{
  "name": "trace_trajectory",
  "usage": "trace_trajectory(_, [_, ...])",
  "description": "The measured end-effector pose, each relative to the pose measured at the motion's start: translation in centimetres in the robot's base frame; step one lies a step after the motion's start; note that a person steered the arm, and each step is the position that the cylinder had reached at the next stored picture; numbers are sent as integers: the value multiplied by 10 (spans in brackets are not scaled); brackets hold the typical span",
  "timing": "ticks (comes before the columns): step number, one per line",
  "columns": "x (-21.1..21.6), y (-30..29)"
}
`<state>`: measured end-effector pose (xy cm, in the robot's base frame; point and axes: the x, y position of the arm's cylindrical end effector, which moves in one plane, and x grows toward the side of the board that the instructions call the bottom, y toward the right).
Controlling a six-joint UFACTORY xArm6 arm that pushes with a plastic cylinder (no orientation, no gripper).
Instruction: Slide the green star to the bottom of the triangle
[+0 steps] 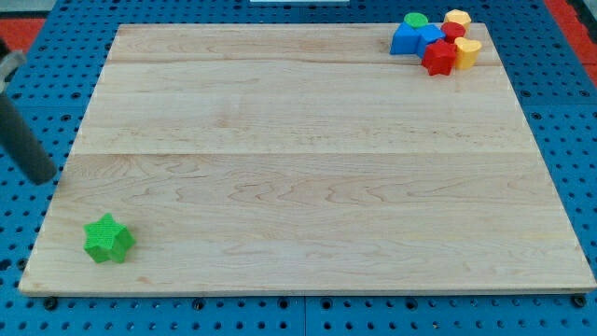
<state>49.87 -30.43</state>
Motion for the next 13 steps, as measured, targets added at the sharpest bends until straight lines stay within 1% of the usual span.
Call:
trace_trajectory(1, [62,1])
trace_trajectory(2, [84,25])
trace_trajectory(3, [70,87])
trace_trajectory(4, [40,167])
trace_trajectory(5, [32,195])
trace_trajectory(6, [57,161])
trace_trajectory(7, [86,176])
trace_trajectory(8, [75,216])
trace_trajectory(10, [-31,330])
trace_trajectory(11, [-20,311])
trace_trajectory(12, [21,262])
trace_trajectory(13, [34,203])
